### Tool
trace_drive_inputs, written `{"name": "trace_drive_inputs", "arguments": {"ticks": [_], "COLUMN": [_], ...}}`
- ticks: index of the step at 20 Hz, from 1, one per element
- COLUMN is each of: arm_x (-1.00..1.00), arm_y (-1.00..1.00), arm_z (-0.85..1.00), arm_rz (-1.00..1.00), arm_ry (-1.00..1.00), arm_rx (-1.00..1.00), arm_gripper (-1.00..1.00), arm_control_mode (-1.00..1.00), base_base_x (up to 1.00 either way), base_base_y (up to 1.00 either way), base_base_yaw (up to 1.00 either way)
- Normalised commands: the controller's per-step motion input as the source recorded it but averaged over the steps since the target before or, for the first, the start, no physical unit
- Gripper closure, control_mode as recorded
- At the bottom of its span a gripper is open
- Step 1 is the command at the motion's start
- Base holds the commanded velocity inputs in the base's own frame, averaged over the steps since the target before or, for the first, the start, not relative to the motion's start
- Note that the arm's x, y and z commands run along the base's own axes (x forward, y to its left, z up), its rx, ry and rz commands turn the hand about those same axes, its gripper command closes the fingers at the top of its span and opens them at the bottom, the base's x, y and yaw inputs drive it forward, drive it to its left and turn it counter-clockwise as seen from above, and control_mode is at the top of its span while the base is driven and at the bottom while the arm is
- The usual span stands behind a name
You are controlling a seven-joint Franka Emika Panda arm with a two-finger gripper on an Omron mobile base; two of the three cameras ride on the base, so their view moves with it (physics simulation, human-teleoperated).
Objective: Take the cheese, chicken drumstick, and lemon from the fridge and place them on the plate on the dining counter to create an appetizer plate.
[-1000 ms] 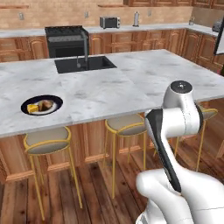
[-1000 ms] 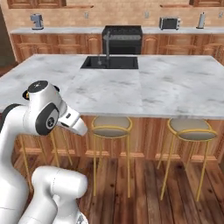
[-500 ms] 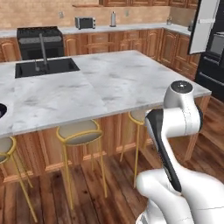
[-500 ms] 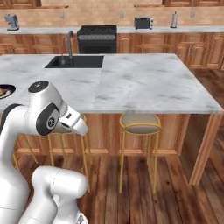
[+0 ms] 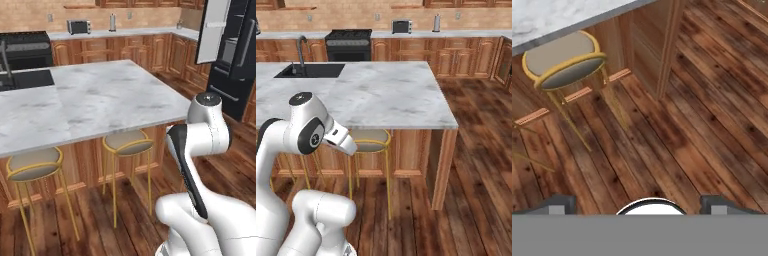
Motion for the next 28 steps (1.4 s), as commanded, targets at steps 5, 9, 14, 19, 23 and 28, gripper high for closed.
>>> {"name": "trace_drive_inputs", "arguments": {"ticks": [5, 9, 14, 19, 23, 28], "arm_x": [0.00, 0.00, 0.00, 0.00, 0.00, 0.00], "arm_y": [0.00, 0.00, 0.00, 0.00, 0.00, 0.00], "arm_z": [0.00, 0.00, 0.00, 0.00, 0.00, 0.00], "arm_rz": [0.00, 0.00, 0.00, 0.00, 0.00, 0.00], "arm_ry": [0.00, 0.00, 0.00, 0.00, 0.00, 0.00], "arm_rx": [0.00, 0.00, 0.00, 0.00, 0.00, 0.00], "arm_gripper": [-1.00, -1.00, -1.00, -1.00, -1.00, -1.00], "arm_control_mode": [1.00, 1.00, 1.00, 1.00, 1.00, 1.00], "base_base_x": [0.08, 0.15, 0.31, 0.53, 0.98, 1.00], "base_base_y": [-1.00, -1.00, -1.00, -1.00, -1.00, -1.00], "base_base_yaw": [0.00, 0.00, 0.00, 0.01, 0.07, 0.09]}}
